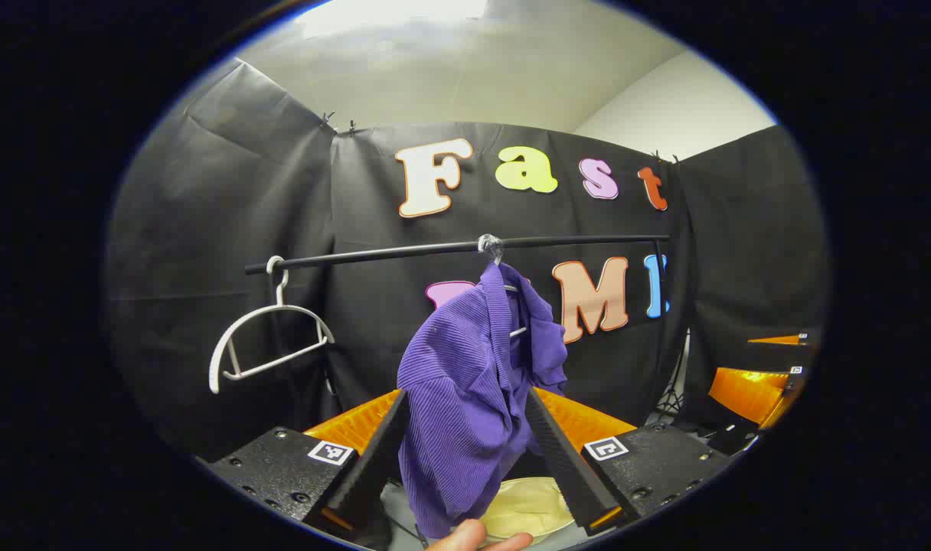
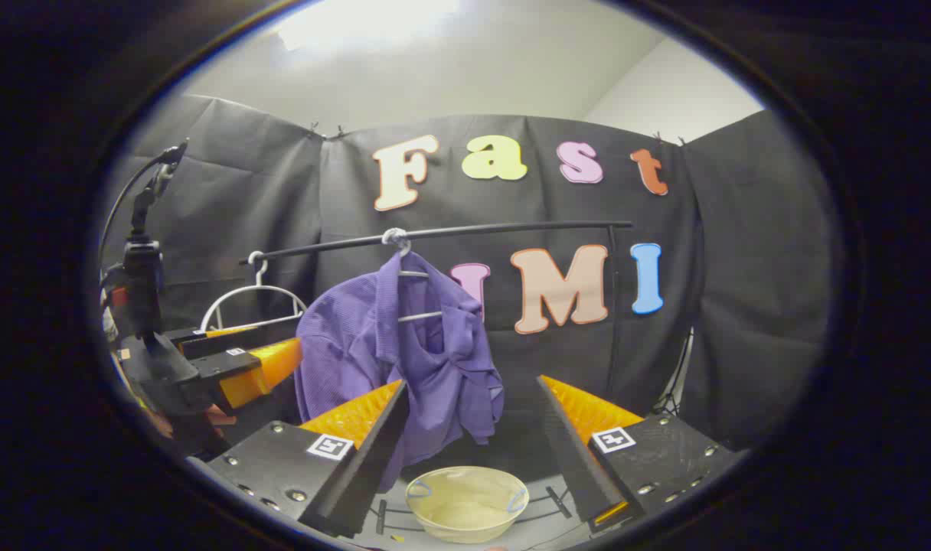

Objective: Grasp the clothes on the hanger with both hands and then place them into the laundry hamper below.

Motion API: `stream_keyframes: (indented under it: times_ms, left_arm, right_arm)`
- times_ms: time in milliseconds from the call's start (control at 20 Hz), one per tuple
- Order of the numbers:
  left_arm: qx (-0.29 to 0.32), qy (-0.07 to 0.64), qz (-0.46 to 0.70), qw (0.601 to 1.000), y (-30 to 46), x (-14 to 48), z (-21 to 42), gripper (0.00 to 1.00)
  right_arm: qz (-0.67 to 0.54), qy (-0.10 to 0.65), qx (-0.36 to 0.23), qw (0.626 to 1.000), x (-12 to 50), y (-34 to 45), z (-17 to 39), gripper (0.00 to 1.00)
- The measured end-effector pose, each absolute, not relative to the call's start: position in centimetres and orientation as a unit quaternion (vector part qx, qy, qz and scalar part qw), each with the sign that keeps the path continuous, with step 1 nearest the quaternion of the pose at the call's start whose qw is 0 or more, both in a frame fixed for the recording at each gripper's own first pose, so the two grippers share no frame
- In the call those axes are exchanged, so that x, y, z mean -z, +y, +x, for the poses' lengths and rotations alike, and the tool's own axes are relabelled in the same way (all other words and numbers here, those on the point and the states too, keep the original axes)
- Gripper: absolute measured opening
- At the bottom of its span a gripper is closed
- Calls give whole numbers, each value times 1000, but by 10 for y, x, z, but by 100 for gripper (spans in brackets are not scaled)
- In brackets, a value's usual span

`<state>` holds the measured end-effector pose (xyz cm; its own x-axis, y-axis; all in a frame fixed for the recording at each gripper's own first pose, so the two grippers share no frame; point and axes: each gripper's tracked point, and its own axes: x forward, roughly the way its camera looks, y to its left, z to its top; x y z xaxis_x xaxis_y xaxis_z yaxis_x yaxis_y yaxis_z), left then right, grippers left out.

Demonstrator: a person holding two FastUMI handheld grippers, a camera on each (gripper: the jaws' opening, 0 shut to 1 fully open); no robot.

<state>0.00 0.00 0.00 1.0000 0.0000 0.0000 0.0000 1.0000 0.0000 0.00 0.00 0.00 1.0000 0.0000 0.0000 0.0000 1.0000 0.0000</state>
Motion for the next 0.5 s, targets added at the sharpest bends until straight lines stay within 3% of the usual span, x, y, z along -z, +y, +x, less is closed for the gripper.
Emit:
stream_keyframes:
  times_ms: [150,300,500]
  left_arm:
    - [-17,-3,3,1000,-2,-5,-10,96]
    - [-24,2,14,1000,-9,-3,-20,96]
    - [-29,9,21,999,-17,3,-22,96]
  right_arm:
    - [0,-5,-20,1000,-4,-3,-5,92]
    - [10,-10,-22,1000,-5,-8,-6,100]
    - [7,-12,-28,1000,-7,-8,-5,97]
